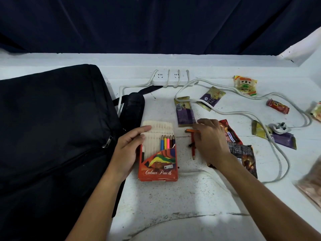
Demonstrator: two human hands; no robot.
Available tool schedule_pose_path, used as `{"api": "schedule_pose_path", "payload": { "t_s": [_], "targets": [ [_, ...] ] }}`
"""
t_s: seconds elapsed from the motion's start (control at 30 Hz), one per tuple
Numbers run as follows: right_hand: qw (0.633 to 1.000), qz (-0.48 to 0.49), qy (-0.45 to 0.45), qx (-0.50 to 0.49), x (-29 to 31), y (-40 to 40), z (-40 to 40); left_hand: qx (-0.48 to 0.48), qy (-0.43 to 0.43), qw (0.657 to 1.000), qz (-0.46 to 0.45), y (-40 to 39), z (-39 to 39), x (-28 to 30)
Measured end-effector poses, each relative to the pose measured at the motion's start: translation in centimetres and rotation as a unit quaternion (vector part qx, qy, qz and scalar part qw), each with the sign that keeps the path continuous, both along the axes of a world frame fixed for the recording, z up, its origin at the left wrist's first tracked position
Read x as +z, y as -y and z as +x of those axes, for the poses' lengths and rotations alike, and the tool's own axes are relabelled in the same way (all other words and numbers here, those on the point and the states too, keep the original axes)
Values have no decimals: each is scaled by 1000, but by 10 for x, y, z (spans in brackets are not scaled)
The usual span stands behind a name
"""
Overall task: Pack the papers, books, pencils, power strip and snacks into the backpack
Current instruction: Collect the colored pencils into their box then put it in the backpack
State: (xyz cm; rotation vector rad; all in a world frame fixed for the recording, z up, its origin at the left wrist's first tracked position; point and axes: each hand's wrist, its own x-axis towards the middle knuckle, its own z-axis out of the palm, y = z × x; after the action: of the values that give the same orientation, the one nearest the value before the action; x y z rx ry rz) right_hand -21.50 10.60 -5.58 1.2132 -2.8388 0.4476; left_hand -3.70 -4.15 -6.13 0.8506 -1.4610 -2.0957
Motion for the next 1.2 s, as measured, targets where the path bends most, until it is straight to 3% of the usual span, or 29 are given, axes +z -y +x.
{"api": "schedule_pose_path", "payload": {
  "t_s": [0.13,0.23,0.33,0.43,0.57,0.77,1.0,1.2],
  "targets": [
    [1000,3,-13,10,-3,2,-5,-2,-3,1000,2,0,0,1],
    [994,-98,-31,29,-1,5,-6,-1,-6,1000,7,0,0,0],
    [971,-182,-47,146,6,12,2,-3,-9,1000,20,0,-1,0],
    [947,-188,-53,255,16,24,17,-4,-9,1000,22,-1,-1,0],
    [933,-153,-55,320,15,37,28,-7,-6,1000,-2,-1,0,1],
    [939,-136,-41,312,10,33,32,-14,-17,1000,-1,-1,1,2],
    [929,-186,95,304,5,20,43,-13,-31,999,-4,0,1,1],
    [943,-160,101,273,1,12,50,-6,-30,1000,1,1,0,-2]
  ]
}}
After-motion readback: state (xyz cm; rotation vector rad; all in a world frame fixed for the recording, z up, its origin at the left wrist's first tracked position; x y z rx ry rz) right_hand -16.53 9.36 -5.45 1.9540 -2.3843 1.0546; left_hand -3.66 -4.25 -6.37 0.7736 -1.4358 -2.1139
